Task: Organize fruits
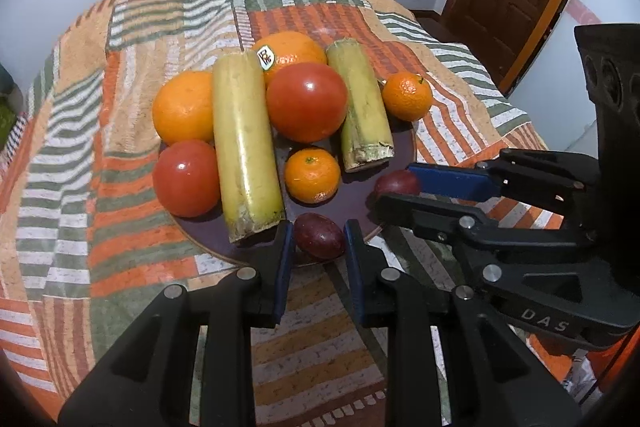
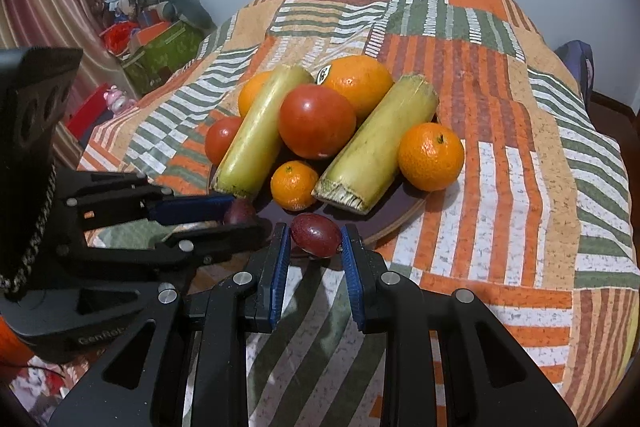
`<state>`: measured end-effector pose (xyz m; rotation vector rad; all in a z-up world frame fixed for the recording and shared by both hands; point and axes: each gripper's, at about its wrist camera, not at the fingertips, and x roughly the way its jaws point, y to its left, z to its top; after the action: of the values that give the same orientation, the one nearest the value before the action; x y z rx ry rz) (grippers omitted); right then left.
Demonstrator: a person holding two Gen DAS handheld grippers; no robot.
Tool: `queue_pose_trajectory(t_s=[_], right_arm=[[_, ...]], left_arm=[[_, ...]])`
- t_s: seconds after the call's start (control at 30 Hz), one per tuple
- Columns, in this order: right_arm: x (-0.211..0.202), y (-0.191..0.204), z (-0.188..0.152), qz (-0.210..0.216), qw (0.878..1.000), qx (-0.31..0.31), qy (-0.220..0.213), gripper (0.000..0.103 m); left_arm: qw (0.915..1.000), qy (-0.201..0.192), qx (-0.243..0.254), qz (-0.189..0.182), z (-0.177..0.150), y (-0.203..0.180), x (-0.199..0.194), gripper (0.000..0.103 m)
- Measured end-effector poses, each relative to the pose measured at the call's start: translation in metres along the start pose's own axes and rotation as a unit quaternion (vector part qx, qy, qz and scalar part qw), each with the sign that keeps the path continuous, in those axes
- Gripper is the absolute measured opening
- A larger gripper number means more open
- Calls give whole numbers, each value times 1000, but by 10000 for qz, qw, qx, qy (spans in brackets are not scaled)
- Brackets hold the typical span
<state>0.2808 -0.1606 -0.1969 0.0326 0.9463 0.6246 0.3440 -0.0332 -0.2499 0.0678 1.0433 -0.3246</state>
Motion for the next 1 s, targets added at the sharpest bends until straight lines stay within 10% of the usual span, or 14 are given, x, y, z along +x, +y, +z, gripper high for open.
queue_pose_trajectory(t_s=[0.63, 1.0], right_arm=[[-1, -6, 3, 80, 9999, 133, 33, 39], [-51, 16, 11, -262, 9981, -165, -537, 39]], left_arm=[[9998, 90, -150, 19, -5, 9, -2, 35], [9981, -543, -179, 214, -4, 3, -60, 35]])
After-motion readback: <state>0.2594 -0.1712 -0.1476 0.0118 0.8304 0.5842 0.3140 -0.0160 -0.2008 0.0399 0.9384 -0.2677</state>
